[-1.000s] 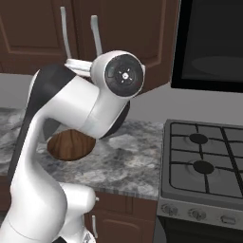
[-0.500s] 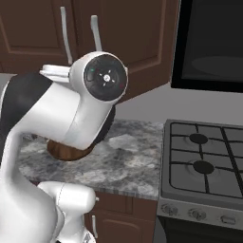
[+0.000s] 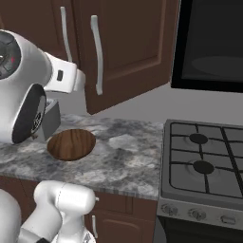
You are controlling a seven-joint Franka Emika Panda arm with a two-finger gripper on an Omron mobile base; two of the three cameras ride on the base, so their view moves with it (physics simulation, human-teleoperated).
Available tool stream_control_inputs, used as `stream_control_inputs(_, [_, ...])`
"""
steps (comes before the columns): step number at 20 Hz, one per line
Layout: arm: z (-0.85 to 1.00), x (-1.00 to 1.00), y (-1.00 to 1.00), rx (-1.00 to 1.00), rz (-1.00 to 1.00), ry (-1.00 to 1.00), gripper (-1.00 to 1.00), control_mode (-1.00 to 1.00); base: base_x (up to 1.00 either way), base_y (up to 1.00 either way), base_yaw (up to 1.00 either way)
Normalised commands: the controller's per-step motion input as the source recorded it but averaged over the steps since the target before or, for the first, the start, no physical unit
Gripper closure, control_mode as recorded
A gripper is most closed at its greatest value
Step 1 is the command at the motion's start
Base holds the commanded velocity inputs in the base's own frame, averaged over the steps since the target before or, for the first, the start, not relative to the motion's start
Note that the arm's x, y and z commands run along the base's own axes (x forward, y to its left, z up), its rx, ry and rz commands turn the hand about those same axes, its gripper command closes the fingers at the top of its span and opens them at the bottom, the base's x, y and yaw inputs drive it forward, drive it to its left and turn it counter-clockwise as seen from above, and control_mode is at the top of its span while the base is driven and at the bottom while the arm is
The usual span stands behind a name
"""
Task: Open the cabinet. Pick the orange and mango from the cabinet and place them into the bowl. Then close the cabinet.
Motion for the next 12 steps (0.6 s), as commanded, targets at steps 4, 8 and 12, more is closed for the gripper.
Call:
stream_control_inputs(4, [0.0, 0.08, 0.46, -0.05, -0.25, 0.02, -1.0, -1.0, 0.0, 0.0, 0.0])
stream_control_inputs(8, [-0.08, 0.34, 0.14, -0.12, -0.21, 0.0, -1.0, -1.0, 0.0, 0.0, 0.0])
stream_control_inputs(12, [-0.1, 0.46, 0.0, -0.13, -0.23, 0.0, -1.0, -1.0, 0.0, 0.0, 0.0])
